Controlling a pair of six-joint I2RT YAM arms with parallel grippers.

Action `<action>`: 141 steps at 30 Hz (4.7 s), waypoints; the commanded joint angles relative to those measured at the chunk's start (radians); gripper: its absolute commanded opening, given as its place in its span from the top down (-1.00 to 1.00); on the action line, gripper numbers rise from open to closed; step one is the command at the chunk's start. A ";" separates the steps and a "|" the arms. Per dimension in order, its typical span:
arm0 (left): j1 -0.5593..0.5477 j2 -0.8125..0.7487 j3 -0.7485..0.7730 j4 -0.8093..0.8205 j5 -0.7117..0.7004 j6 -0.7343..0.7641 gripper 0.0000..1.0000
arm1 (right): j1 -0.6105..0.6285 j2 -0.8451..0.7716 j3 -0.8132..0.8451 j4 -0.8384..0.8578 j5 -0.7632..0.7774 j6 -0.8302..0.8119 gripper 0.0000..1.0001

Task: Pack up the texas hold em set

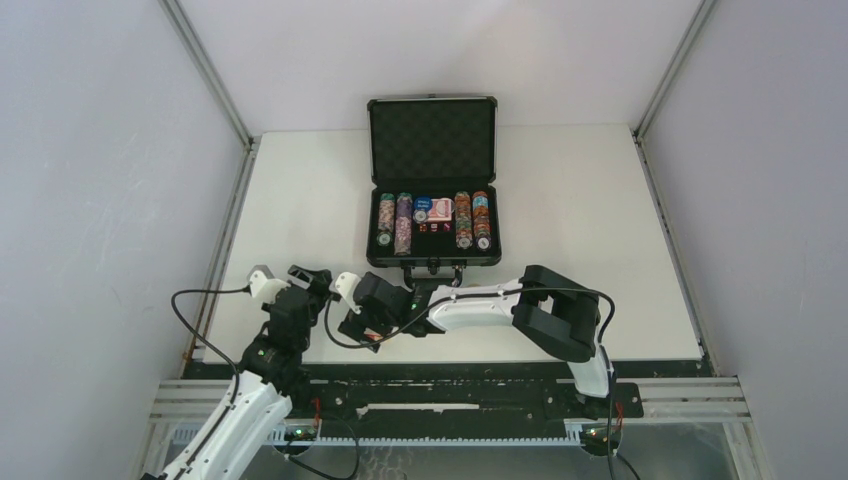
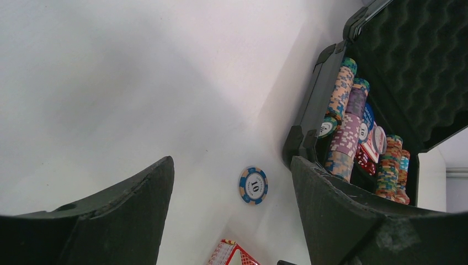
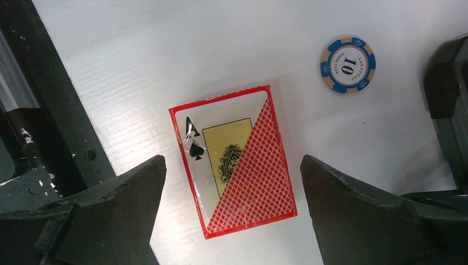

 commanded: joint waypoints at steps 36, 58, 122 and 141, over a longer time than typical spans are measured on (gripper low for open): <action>0.019 0.067 -0.005 0.188 0.174 0.127 -0.69 | -0.062 -0.171 -0.093 0.007 -0.018 -0.008 0.04; -0.065 0.363 -0.099 0.940 1.011 0.159 -0.44 | -0.118 -0.560 -0.364 -0.055 0.119 -0.045 0.05; -0.166 0.699 0.132 1.039 1.005 0.087 1.00 | -0.151 -0.728 -0.465 -0.047 0.133 -0.007 -0.70; -0.181 1.033 0.520 0.849 0.497 0.070 0.99 | -0.461 -0.907 -0.653 0.064 0.167 0.160 -0.64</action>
